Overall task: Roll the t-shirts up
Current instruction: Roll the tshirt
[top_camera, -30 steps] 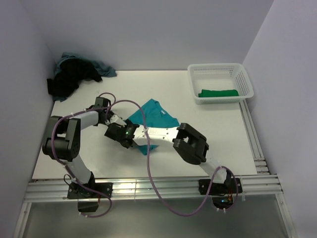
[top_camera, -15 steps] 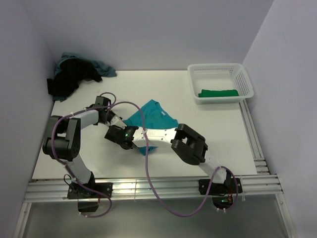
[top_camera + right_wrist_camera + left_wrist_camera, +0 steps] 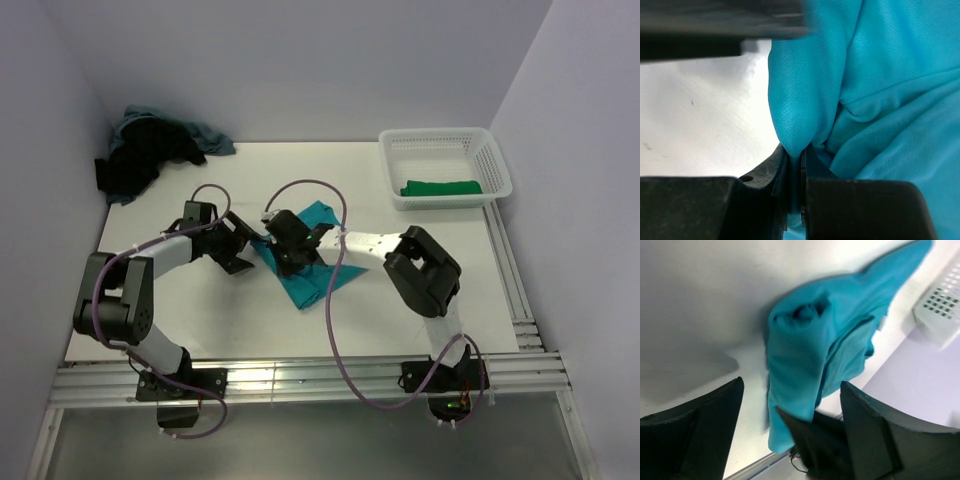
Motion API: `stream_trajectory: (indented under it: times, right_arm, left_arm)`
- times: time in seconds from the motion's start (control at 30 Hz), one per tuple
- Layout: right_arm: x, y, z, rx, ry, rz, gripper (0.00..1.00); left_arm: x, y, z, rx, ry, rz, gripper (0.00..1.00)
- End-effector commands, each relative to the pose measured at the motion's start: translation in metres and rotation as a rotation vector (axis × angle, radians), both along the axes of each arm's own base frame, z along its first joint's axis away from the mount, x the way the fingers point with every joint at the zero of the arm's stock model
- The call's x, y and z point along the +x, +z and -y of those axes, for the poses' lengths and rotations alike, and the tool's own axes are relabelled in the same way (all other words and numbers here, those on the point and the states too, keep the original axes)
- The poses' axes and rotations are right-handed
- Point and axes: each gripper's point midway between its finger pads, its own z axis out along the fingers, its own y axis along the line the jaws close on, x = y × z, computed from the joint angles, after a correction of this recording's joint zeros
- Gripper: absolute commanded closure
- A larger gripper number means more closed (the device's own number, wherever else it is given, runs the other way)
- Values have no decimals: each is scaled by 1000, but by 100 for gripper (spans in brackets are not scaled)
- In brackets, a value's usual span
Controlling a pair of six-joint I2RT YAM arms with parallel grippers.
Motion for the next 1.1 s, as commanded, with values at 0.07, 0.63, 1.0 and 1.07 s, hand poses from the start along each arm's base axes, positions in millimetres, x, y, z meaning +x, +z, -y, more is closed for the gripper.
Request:
stream_trajectory:
  times: [0.07,0.63,1.0,1.07]
  right_arm:
    - [-9,16,-21,326,38,-212,100]
    - [-15,-3,-13,937,-32,-769,100]
    - [-14,-9,-15,981,-51,-857,100]
    - [-16,-10,-15,981,-54,-871,100]
  left_arm:
    - [18,45,-2,-22,-27,237,9]
    - [11,30,-3,23,-130,402,11]
    - [2,-2,0,46,-117,373,17]
    - [3,-7,1,44,-106,366,17]
